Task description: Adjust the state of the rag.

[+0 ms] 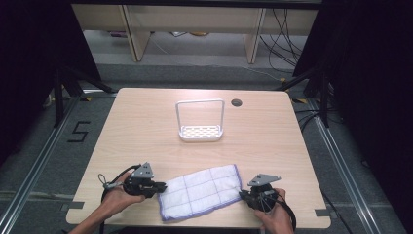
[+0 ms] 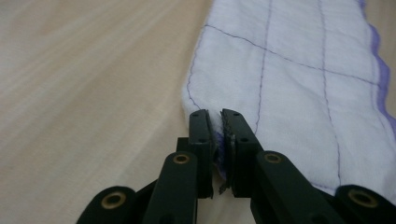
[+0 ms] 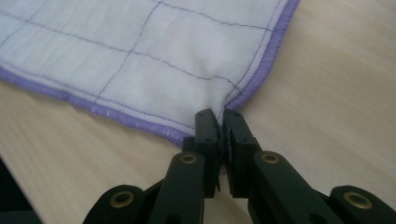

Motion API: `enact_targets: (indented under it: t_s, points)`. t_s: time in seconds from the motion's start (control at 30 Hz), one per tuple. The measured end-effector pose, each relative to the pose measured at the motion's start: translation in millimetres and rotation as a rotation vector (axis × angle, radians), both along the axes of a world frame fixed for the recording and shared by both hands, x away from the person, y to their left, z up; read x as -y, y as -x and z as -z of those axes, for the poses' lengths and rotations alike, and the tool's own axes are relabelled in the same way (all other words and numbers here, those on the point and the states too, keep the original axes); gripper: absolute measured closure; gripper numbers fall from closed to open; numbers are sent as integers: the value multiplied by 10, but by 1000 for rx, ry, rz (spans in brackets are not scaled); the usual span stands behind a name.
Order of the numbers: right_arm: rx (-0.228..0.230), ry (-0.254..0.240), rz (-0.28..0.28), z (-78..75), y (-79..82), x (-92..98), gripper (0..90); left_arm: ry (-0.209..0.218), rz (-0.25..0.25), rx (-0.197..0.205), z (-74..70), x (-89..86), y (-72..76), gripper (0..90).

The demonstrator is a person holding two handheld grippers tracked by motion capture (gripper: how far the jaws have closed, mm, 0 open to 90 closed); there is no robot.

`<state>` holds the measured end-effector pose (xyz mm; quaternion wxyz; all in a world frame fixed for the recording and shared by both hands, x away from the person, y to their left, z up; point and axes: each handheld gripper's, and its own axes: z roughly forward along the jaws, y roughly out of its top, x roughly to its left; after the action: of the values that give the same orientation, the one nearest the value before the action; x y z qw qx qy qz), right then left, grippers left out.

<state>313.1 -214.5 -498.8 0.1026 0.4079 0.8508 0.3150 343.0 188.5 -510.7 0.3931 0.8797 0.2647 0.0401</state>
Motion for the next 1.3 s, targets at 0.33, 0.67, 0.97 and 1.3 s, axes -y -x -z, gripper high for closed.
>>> enact_targets:
  t_s: [0.33,0.67,0.97,1.3]
  points:
    - [42,43,-3,-58,-574,-132,867,49,54,-28,-15,97,284,836]
    - [95,113,-69,-143,-1167,-562,869,101,91,-52,-35,381,451,833]
    - [96,123,-141,-51,-1419,-828,842,111,128,-86,-30,525,525,782]
    - [98,16,7,-286,-1441,-472,551,148,28,-44,-273,263,179,474]
